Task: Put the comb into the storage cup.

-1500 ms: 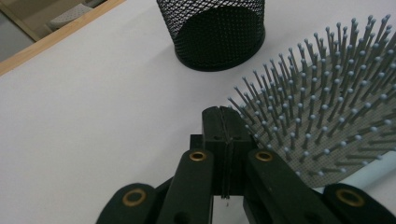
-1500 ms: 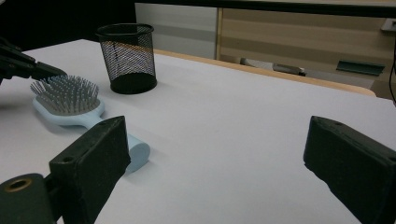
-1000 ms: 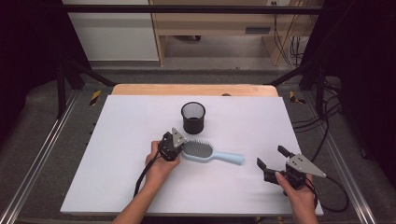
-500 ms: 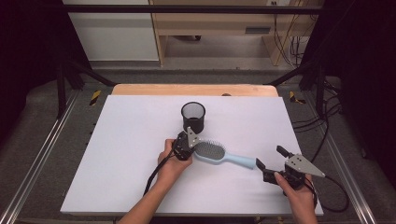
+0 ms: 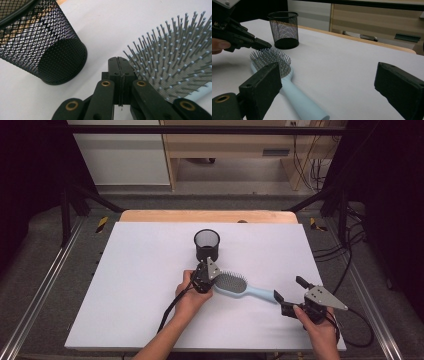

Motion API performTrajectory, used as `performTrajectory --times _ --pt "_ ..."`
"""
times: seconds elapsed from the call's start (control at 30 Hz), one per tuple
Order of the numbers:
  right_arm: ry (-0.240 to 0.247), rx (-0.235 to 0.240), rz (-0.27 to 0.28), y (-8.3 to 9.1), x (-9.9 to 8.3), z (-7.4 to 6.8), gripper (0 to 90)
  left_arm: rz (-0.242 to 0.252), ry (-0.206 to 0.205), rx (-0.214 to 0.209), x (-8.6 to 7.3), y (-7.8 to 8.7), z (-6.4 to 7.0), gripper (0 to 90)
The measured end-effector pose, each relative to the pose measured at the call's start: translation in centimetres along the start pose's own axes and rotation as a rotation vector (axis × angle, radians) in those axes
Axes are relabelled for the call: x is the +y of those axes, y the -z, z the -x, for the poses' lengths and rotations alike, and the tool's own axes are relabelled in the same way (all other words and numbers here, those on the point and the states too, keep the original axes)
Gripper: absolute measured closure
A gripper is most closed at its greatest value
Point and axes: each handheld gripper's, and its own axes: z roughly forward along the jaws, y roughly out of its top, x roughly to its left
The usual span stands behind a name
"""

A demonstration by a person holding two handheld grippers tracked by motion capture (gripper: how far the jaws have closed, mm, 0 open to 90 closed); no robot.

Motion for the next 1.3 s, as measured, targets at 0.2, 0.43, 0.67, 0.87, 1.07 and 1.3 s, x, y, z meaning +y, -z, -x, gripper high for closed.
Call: performTrajectory --times 0.2,0.43,0.67,0.87,1.07,1.3 --pt "-0.002 0.006 -0.008 -0.2 0.0 -0.1 7.3 0.012 0.006 -0.012 0.0 0.0 0.5 90.0" --pt "0.015 0.009 -0.013 -0.2 0.0 -0.3 7.3 0.021 0.008 -0.025 0.2 -0.2 1.0 90.0" --pt "0.025 0.024 -0.025 -0.2 0.1 -0.4 7.3 0.036 0.036 -0.011 0.2 0.0 0.9 90.0" --pt "0.028 0.021 -0.032 -0.2 0.1 -0.5 7.5 0.050 0.035 -0.006 0.0 1.0 0.6 90.0" --pt "0.032 0.026 -0.052 -0.3 0.0 -0.8 7.7 0.067 0.030 -0.004 -0.9 2.4 0.0 90.0" --pt "0.035 0.025 -0.069 -0.5 0.0 -1.0 7.7 0.081 0.047 -0.004 -2.2 3.3 -0.5 90.0"
